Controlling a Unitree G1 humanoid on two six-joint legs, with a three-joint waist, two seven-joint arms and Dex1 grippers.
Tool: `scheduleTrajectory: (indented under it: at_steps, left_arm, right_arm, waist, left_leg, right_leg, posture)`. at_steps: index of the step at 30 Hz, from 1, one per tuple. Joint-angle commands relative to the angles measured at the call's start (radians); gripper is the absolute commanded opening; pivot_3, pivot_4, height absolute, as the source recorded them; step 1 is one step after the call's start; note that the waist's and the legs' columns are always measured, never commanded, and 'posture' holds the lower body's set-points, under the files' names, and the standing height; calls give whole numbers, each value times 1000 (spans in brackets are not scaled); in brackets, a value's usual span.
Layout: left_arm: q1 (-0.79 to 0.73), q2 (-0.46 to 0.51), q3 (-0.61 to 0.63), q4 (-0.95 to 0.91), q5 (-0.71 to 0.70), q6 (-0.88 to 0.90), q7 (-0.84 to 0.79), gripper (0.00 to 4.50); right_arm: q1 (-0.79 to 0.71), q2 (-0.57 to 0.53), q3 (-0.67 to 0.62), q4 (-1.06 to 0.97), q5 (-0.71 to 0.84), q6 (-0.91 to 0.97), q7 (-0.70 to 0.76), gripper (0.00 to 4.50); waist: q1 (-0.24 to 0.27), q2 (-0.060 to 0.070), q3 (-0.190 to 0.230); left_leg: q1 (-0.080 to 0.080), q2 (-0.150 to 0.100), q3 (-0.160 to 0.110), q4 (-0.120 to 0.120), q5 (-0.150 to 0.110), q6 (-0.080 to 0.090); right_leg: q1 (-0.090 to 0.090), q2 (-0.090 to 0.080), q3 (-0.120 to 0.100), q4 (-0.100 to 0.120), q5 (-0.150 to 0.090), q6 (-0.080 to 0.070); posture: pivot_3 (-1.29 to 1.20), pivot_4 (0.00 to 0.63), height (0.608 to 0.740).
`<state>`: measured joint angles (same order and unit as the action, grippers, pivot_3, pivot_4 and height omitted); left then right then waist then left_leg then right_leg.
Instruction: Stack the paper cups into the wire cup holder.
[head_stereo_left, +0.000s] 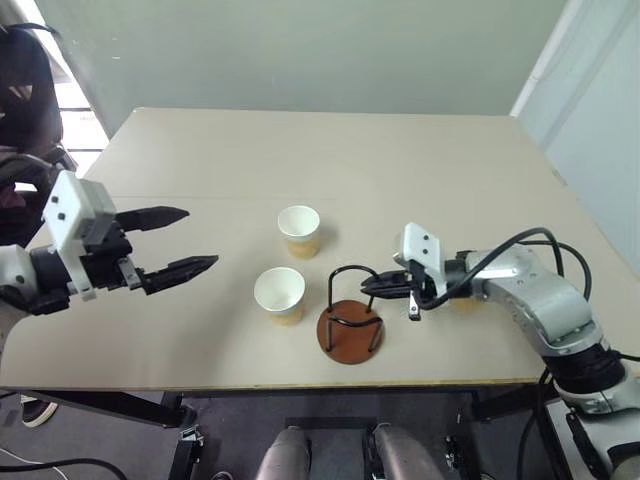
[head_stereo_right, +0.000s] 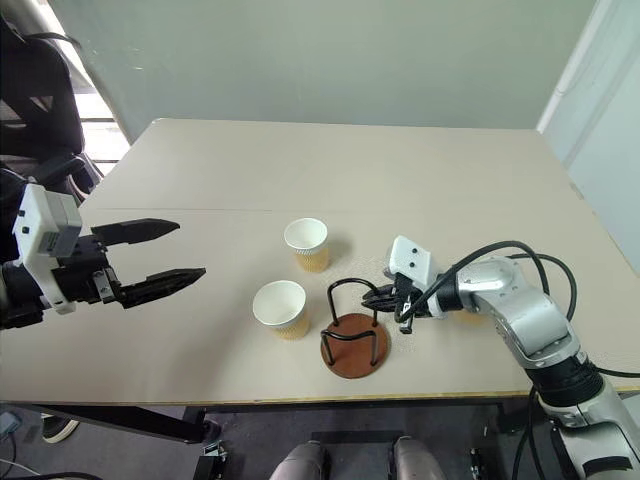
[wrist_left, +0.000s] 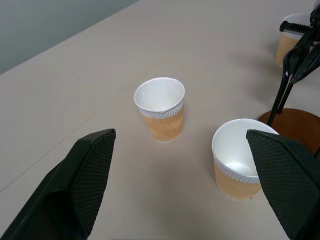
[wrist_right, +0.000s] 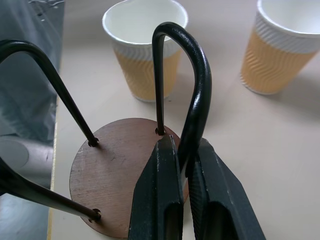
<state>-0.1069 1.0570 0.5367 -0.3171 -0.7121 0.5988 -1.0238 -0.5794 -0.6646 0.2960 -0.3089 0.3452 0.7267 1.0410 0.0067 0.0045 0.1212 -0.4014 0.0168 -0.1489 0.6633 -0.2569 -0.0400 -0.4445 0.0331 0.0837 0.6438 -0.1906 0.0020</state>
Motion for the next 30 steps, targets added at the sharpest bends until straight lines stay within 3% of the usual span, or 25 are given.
scheduleTrajectory:
  at_steps: [1,11,15,25,30]
  left_arm:
    - [2,10,43,-22,-3,3,2,4500]
    - [18,9,57,-37,-6,9,7,4500]
    - [20,10,65,-42,-9,13,6,4500]
    - [-10,27,72,-56,-30,23,-6,4500]
    - [-74,38,81,-25,-66,31,-7,4500]
  right_arm:
    - [-24,-3,-4,7,-4,-47,27,68]
    - [-53,15,36,85,-57,-121,54,68]
    - [-60,28,40,93,-66,-122,52,1032]
    - [-71,-28,28,71,-76,-125,111,4462]
    - [-143,-159,-56,66,-51,-165,202,4489]
  waist:
    - [0,0,0]
    - [-1,0,0]
    - [-1,0,0]
    - [0,-1,0]
    - [2,-1,0]
  left_leg:
    - [0,0,0,0,0,0]
    - [0,0,0,0,0,0]
    - [0,0,0,0,0,0]
    - [-1,0,0,-1,0,-1]
    - [-3,0,0,0,-1,-1]
  right_leg:
    - [0,0,0,0,0,0]
    - [0,0,0,0,0,0]
    - [0,0,0,0,0,0]
    - [-1,0,0,0,0,0]
    - [-2,0,0,-1,0,0]
  posture:
    - [0,150,740]
    - [0,150,740]
    - [0,150,740]
    - [0,150,740]
    - [0,150,740]
